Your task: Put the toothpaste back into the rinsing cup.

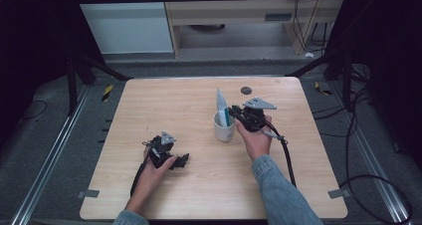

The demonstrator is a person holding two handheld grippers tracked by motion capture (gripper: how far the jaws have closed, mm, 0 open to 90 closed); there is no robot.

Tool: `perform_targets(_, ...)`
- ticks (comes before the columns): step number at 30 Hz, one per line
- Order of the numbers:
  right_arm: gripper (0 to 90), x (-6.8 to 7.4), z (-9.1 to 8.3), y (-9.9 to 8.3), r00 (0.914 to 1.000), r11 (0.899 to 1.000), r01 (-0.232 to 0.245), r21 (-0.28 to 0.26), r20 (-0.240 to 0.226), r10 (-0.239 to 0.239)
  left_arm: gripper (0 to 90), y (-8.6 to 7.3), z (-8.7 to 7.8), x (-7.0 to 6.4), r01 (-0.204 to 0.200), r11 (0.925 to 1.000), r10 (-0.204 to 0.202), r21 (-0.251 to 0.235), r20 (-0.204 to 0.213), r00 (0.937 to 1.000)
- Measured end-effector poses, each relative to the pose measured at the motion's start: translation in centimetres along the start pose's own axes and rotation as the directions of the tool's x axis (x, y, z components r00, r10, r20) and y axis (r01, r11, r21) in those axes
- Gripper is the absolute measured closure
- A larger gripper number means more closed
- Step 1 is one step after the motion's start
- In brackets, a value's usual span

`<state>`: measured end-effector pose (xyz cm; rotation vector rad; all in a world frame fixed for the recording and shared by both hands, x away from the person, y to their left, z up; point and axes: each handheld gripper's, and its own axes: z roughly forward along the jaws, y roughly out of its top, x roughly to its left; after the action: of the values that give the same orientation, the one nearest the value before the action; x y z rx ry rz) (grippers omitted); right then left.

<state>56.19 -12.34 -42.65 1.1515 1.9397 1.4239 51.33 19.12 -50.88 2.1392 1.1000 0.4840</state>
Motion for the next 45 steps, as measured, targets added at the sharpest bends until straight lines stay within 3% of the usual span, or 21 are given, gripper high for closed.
perform_targets(8,71.0,0.1,-0.3,0.2,1.0,1.0,0.006,0.028,0.005,-0.006,0.0,0.0,0.0,0.0,0.0,1.0,0.0,0.0,0.0,1.0)
perform_targets(19,54.2,0.1,-1.0,0.7,0.9999,0.998,0.012,0.066,0.007,-0.013,0.0,0.0,0.0,0.0,0.0,1.0,0.0,0.0,0.0,1.0)
perform_targets(31,24.6,-0.2,-1.6,0.8,0.9997,0.985,0.022,0.17,-0.014,-0.02,0.0,0.0,0.0,0.0,0.003,1.0,-0.003,-0.002,0.0,1.0)
perform_targets(35,18.7,0.0,-1.8,0.7,0.997,0.978,0.074,0.196,0.008,-0.077,0.0,0.0,0.0,0.0,-0.001,1.0,0.001,0.001,0.001,1.0)
perform_targets(45,10.0,-0.1,-2.3,1.0,0.9948,0.974,0.101,0.201,-0.005,-0.102,0.0,0.0,0.0,0.0,-0.001,1.0,0.001,0.001,0.0,1.0)
